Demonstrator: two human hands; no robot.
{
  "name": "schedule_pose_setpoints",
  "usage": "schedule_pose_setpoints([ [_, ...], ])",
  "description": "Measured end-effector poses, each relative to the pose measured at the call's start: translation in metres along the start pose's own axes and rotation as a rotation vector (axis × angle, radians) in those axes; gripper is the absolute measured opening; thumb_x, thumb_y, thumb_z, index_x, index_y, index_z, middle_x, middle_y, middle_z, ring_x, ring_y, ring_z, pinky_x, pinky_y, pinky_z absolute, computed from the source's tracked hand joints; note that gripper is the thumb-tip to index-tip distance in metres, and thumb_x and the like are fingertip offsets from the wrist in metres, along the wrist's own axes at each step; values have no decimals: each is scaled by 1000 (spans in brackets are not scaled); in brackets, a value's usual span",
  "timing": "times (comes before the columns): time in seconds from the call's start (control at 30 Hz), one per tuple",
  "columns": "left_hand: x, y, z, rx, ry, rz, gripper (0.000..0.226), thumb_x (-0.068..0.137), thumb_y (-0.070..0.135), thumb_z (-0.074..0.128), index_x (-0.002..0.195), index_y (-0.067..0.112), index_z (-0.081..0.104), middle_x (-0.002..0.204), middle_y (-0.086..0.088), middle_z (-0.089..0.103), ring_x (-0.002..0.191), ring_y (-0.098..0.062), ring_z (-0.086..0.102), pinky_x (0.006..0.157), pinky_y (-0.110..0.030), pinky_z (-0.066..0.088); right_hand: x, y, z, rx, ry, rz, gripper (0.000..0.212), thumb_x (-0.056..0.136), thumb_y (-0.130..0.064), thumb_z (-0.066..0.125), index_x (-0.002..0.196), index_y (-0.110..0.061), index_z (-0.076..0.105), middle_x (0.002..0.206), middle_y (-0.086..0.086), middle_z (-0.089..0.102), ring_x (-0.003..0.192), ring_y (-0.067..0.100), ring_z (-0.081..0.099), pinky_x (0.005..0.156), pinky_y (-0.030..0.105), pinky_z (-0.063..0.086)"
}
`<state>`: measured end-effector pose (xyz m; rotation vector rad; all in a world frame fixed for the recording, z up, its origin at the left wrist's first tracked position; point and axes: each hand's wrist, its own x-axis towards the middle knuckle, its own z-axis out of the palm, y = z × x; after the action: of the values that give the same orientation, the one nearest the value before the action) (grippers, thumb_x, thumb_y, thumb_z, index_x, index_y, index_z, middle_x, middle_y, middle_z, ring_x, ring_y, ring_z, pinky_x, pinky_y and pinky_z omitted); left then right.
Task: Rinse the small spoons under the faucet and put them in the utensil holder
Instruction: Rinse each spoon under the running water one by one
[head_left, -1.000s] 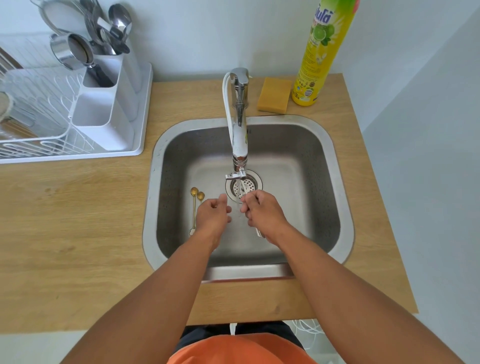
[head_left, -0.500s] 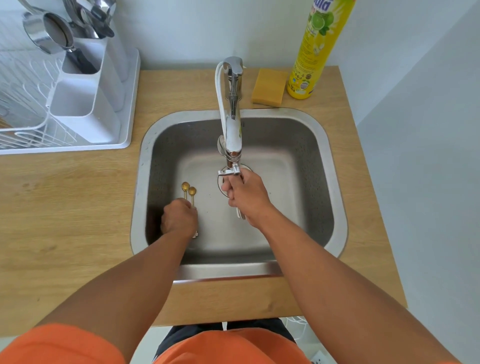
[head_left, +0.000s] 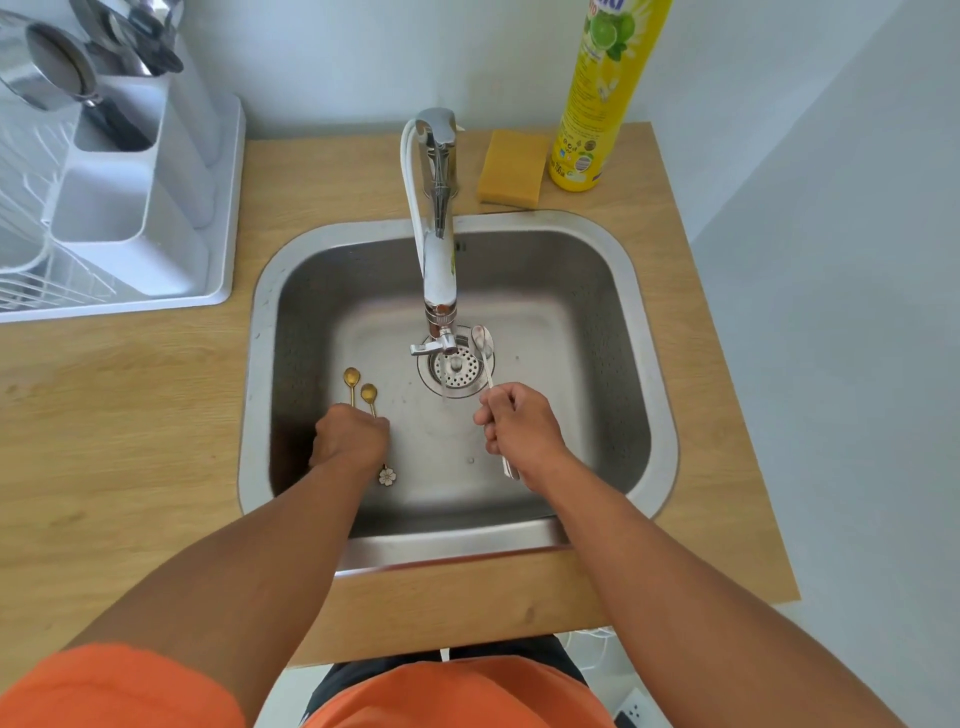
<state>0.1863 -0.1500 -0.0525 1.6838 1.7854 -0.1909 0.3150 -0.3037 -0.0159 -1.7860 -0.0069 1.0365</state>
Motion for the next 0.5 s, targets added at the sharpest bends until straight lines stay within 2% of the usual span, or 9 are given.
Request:
schedule_pose_setpoints([
  [0.1, -10, 6, 6, -114, -26, -18, 22, 86, 24, 71, 71, 13, 60, 73, -6, 63, 62, -25, 63, 55, -27, 47, 1, 6, -3, -23, 44, 20, 22, 104, -11, 43, 98, -9, 64, 78, 3, 67, 53, 10, 52, 46, 24, 45],
  [0.2, -27, 18, 14, -267, -109, -37, 18, 80, 23, 67, 73, 7, 68, 73, -12, 70, 60, -29, 68, 54, -27, 49, 2, 12, -5, -18, 85, 39, 21, 104, -13, 42, 96, -12, 61, 78, 5, 66, 58, 15, 57, 53, 29, 52],
  [0.33, -50, 39, 15, -415, -138, -19, 29, 79, 20, 67, 53, 16, 54, 56, -5, 56, 45, -23, 48, 51, -28, 43, -3, 5, 2, 4, 73, 38, 22, 106, -14, 41, 97, -11, 60, 80, 7, 68, 64, 21, 67, 63, 38, 63],
  [0.5, -70, 55, 25, -500, -198, -44, 31, 81, 15, 69, 54, 17, 54, 51, -4, 52, 42, -20, 41, 50, -28, 39, -6, 4, 8, -85, 74, 62, 21, 105, -18, 41, 100, -14, 61, 86, 6, 72, 55, 15, 69, 46, 29, 57],
])
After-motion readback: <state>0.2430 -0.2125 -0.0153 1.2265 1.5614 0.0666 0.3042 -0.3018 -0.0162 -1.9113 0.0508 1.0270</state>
